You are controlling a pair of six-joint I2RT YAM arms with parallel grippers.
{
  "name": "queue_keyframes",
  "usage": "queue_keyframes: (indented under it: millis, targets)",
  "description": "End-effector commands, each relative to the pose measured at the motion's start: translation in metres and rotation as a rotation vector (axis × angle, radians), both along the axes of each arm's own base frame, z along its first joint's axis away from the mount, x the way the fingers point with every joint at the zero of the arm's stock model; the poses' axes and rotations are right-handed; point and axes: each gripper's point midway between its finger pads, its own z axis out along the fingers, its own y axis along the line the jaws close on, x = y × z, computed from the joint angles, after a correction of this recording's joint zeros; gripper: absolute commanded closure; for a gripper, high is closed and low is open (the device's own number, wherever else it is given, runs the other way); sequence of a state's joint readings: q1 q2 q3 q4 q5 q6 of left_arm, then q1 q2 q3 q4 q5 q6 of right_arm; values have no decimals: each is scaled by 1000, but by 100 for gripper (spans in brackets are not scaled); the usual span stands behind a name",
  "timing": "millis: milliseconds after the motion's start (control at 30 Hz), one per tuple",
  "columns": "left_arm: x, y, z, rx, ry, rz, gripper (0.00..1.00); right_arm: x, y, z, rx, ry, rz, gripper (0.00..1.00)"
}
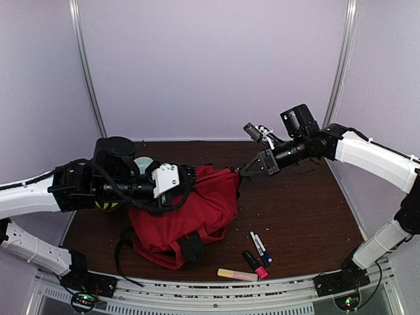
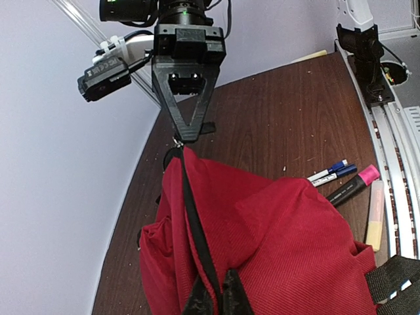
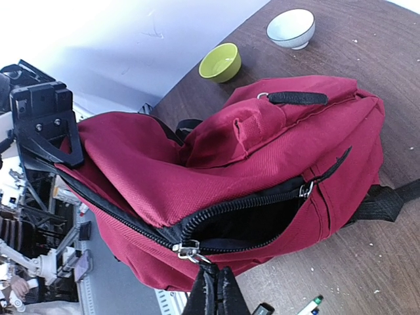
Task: Pack the student bag
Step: Zip the student bag into the largest pocket of the bag, then pick up the largest pocket of the bag from the student bag.
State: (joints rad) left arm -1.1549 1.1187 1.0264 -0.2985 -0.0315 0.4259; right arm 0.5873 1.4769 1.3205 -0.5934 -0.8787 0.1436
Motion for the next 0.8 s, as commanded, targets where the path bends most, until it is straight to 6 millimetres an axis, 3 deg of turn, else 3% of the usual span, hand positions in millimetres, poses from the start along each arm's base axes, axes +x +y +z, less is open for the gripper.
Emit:
queue_keyframes:
  millis: [0,100,300,400,500,633,767]
  targets:
    - [-11,14,-10,111,24,-4,99,39,-59,-30,-277,-113,-326,100]
    - [-7,7,-24,176,48,1,89,12,-47,-30,-242,-97,-274,100]
    - [-19,-19,-36,215,134,-104,49,-29,-28,-34,-174,-39,-192,100]
    - [-24,-23,-38,202,174,-119,45,-37,-28,-41,-179,-37,-178,100]
    - [-9,-7,-41,157,230,-28,45,-39,-32,-49,-200,-33,-183,100]
    - [27,31,-61,106,428,204,43,-40,-33,-62,-229,-17,-172,100]
    - [39,57,-87,47,601,370,34,-39,-33,-72,-252,-5,-167,100]
